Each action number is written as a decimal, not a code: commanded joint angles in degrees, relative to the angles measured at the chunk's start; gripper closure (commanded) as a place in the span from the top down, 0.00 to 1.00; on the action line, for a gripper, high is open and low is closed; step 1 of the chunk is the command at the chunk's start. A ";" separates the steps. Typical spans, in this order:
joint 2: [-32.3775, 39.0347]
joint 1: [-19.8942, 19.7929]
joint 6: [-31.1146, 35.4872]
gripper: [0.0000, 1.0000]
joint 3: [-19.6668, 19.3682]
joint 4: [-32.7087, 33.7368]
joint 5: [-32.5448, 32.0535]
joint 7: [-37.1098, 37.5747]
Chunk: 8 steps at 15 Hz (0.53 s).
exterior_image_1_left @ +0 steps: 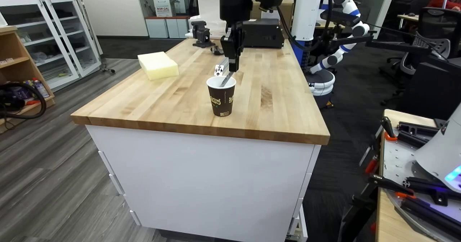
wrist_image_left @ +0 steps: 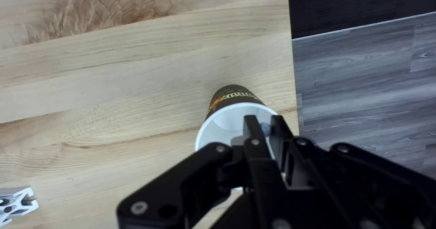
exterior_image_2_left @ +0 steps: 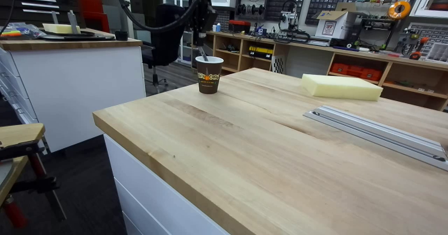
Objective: Take the marker out of the brown cup and place it on the table
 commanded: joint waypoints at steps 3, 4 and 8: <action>-1.46 0.68 -7.81 0.06 -0.09 3.15 -3.30 0.03; -1.73 0.80 -8.86 0.06 -0.12 3.68 -4.26 0.28; -3.18 0.94 -11.72 0.06 -0.13 5.49 -6.71 0.63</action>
